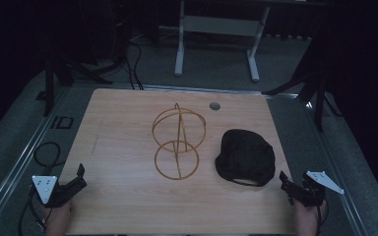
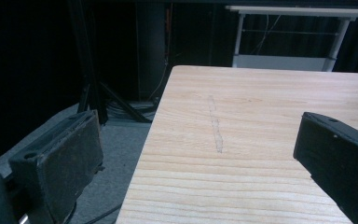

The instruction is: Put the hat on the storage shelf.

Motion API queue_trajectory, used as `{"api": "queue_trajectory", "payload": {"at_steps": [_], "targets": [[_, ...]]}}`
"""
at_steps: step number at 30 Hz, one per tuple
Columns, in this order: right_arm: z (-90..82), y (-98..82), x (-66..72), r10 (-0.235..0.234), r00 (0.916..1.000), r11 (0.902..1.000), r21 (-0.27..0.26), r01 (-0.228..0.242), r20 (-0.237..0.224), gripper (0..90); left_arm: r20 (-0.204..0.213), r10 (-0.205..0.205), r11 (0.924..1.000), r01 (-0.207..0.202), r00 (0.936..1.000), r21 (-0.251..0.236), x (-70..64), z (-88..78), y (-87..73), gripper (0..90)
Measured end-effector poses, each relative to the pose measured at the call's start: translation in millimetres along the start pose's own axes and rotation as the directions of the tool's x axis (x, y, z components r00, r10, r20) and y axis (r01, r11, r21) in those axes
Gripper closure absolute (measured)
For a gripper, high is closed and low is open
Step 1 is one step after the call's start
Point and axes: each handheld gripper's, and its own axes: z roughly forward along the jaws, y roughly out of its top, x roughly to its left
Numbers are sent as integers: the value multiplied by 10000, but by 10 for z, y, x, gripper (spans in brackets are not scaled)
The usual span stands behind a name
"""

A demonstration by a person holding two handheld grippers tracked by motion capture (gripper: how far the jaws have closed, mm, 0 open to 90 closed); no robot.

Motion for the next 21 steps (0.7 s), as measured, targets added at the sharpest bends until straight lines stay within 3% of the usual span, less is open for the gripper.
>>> {"api": "queue_trajectory", "payload": {"at_steps": [5,6,10,13,14,21], "targets": [[-91,196,123,-255,9987,9997,-61,253,-447,133,-11,-61,10000,61,10000,-8,7,-2,-1,18],[-125,263,161,-214,9968,9996,-182,201,-767,133,5,-48,10000,48,10000,-16,5,-2,-1,18],[-169,406,302,-458,9941,9988,-245,435,-984,132,13,131,9999,-131,9999,34,-7,-1,1,18],[-170,449,368,-562,9929,9981,-289,535,-1046,127,24,151,9999,-151,9999,36,-8,-2,1,18],[-167,486,436,-561,9874,9980,-370,512,-1477,125,23,143,9999,-143,9999,33,-7,-2,1,18],[-82,523,621,-701,9773,9974,-313,651,-2001,123,26,174,9998,-174,9998,56,-9,-1,2,18]]}}
